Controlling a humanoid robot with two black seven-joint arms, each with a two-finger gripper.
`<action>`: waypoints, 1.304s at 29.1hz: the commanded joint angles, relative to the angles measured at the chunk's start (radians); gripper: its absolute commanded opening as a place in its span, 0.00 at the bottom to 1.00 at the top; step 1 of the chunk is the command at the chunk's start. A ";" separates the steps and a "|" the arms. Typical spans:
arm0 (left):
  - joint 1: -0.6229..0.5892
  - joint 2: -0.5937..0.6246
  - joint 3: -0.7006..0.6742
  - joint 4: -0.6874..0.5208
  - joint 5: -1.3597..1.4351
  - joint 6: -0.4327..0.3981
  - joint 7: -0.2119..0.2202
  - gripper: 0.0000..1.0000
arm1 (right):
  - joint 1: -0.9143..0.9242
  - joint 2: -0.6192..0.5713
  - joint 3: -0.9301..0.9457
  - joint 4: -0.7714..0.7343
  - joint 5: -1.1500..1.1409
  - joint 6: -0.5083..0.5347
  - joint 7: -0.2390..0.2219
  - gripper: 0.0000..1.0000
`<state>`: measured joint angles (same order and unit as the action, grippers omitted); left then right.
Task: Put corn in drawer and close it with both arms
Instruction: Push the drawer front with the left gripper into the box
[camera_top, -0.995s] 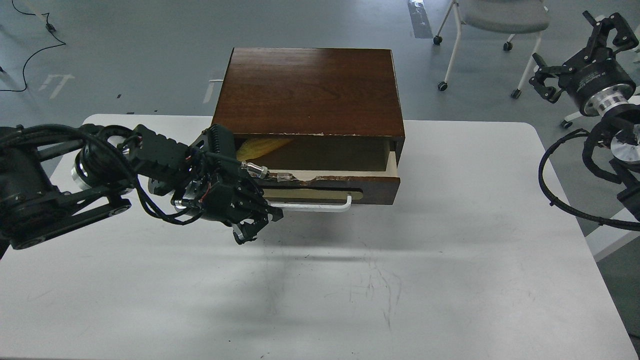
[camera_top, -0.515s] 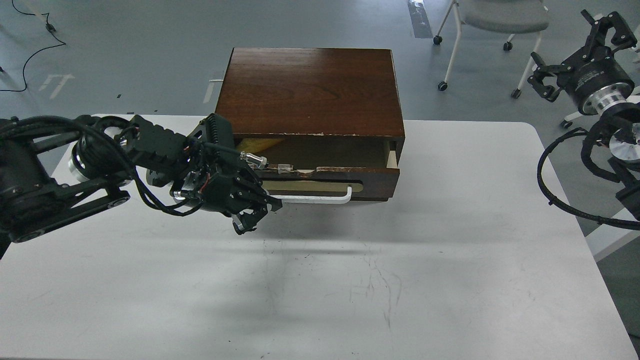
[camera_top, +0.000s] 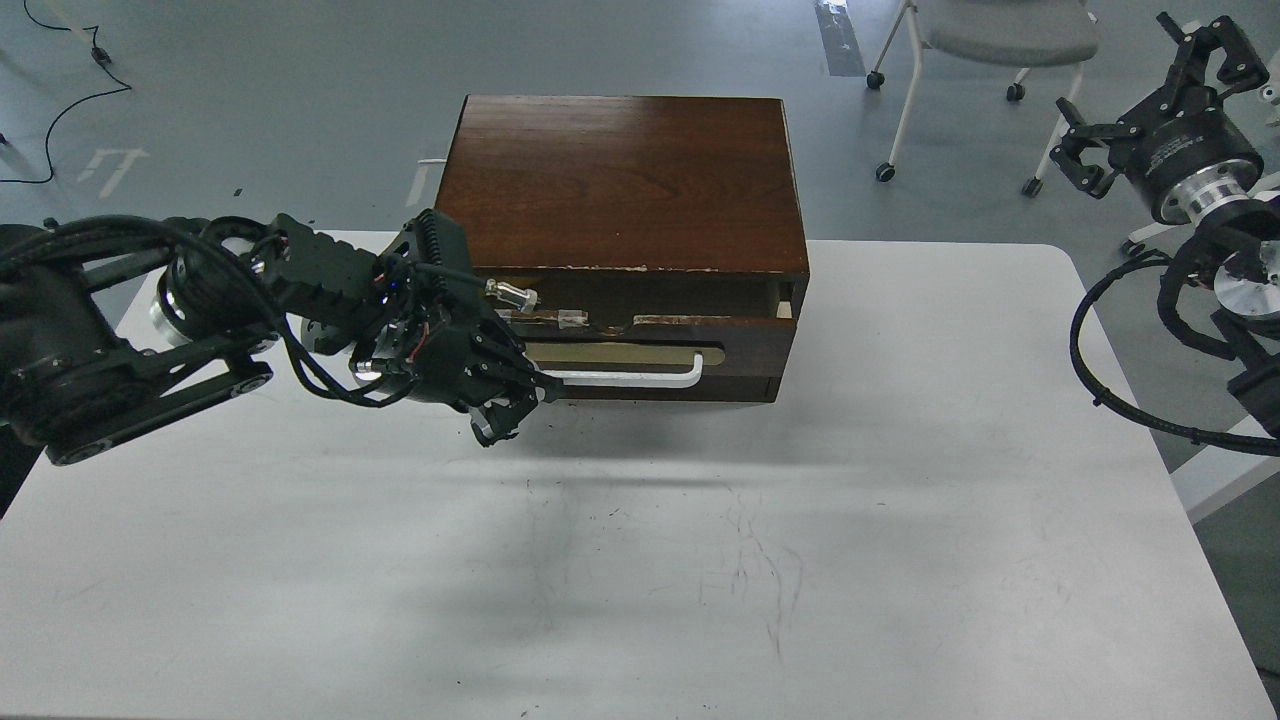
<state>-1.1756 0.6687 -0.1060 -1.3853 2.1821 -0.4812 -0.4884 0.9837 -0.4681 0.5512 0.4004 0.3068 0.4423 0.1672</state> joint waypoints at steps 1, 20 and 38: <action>-0.001 -0.003 0.000 0.015 0.000 0.003 0.000 0.00 | -0.003 0.002 0.000 0.003 0.000 -0.001 0.000 1.00; -0.006 -0.014 0.000 0.058 0.000 0.030 0.000 0.00 | -0.004 0.002 0.000 0.003 -0.003 -0.002 0.002 1.00; -0.007 -0.015 -0.001 0.106 0.000 0.076 0.000 0.00 | -0.007 -0.004 -0.007 0.003 -0.003 -0.001 0.005 1.00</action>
<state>-1.1812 0.6534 -0.1074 -1.2825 2.1815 -0.4058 -0.4888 0.9763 -0.4736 0.5445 0.4034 0.3037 0.4418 0.1717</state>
